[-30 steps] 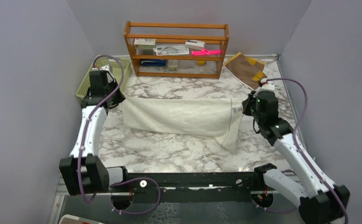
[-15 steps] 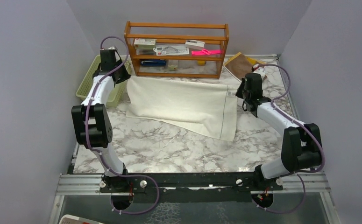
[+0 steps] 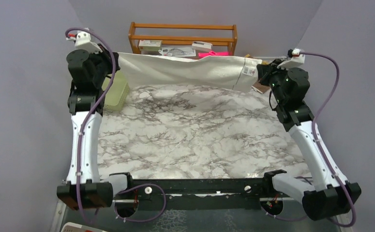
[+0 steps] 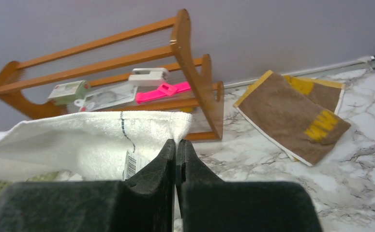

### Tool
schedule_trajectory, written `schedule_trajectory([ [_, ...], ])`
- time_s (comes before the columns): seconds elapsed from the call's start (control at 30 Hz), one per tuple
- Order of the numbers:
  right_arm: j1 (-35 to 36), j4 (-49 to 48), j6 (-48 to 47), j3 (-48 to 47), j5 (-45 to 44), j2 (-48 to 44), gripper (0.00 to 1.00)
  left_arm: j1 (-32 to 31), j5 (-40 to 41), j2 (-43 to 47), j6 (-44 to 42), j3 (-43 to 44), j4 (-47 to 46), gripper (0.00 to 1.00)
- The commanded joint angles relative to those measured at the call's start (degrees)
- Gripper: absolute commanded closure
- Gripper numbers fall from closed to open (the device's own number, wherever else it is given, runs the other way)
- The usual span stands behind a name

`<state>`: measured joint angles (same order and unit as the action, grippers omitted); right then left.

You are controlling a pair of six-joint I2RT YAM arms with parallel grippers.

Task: Roll the towels
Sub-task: Flatten out the towel at the center of the board.

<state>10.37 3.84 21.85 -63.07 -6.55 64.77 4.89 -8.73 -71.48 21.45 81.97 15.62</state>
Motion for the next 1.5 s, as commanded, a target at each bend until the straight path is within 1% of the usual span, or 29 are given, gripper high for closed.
schedule_trajectory([
  [0.0,-0.4,9.8,-2.9,1.9,7.9,-8.1,0.99,0.4,-2.8,7.4,-1.0,-5.6,1.8,1.00],
  [0.13,-0.4,15.8,-2.6,2.8,8.5,-17.1,0.99,0.4,-1.7,17.1,-0.7,-9.5,5.4,1.00],
  [0.17,-0.4,17.7,-2.4,2.4,8.4,-19.4,0.99,0.4,-1.5,18.5,-1.0,-9.3,7.3,1.00],
  [0.27,-0.5,22.5,-2.3,1.2,8.8,-22.7,0.99,0.3,-0.6,20.7,-2.0,-7.3,13.0,1.00],
  [0.37,-0.5,25.8,-1.4,1.8,7.7,-23.3,0.99,0.4,-1.2,19.6,-2.5,-5.8,16.3,1.00],
  [0.47,-0.5,24.6,0.0,5.6,5.9,-21.8,0.99,0.4,-1.9,15.0,-2.0,-7.0,16.9,1.00],
  [0.53,-0.4,22.5,0.9,8.6,3.8,-19.4,0.99,0.4,-2.7,11.1,-0.8,-9.2,15.7,1.00],
  [0.6,-0.5,18.7,2.5,12.0,1.6,-15.9,0.99,0.3,-3.9,6.8,0.7,-12.9,12.1,1.00],
  [0.67,-0.4,13.4,3.9,15.9,-0.6,-11.2,0.99,0.4,-5.6,2.3,2.3,-17.1,6.3,1.00],
  [0.73,-0.5,7.0,4.7,18.9,-1.8,-4.1,0.99,0.3,-6.6,-3.0,4.5,-21.0,-0.9,1.00],
  [0.8,-0.6,2.0,5.2,19.2,-3.4,4.7,0.99,-0.2,-6.0,-9.5,6.0,-22.6,-7.2,1.00],
  [0.9,-1.8,-0.6,6.8,13.8,-3.8,19.9,0.99,-0.9,-6.2,-20.9,7.6,-19.0,-11.3,1.00],
  [1.0,-2.9,-2.4,7.1,7.3,-3.4,30.1,0.99,-1.3,-6.3,-32.4,6.5,-12.0,-12.0,1.00],
  [1.13,-4.7,-3.7,6.3,0.8,-3.8,37.4,0.99,-1.4,-6.3,-42.1,2.7,-4.4,-12.0,1.00],
  [1.23,-7.1,-4.3,4.9,-2.1,-2.9,41.2,0.99,-1.5,-6.3,-46.4,0.5,1.0,-11.8,1.00],
  [1.27,-8.2,-3.8,4.9,-3.3,-1.8,42.6,0.97,-1.4,-6.2,-48.1,0.0,2.5,-11.3,1.00],
  [1.3,-9.7,-3.3,4.7,-4.6,0.1,43.9,0.92,-1.4,-6.1,-49.4,-0.7,4.0,-10.5,1.00],
  [1.37,-11.1,-2.1,4.0,-7.1,3.4,45.8,0.78,-1.4,-6.5,-51.0,-1.7,5.7,-9.5,1.00],
  [1.4,-11.4,-2.2,3.2,-7.9,4.4,46.2,0.69,-1.3,-6.5,-51.2,-1.8,5.7,-9.7,1.00],
  [1.43,-11.4,-2.9,1.6,-8.3,5.5,46.3,0.61,-1.3,-6.5,-51.1,-1.8,5.7,-10.0,0.99],
  [1.47,-11.4,-3.6,-0.3,-8.8,6.9,46.6,0.56,-1.4,-6.7,-51.0,-1.8,5.7,-10.3,0.96],
])
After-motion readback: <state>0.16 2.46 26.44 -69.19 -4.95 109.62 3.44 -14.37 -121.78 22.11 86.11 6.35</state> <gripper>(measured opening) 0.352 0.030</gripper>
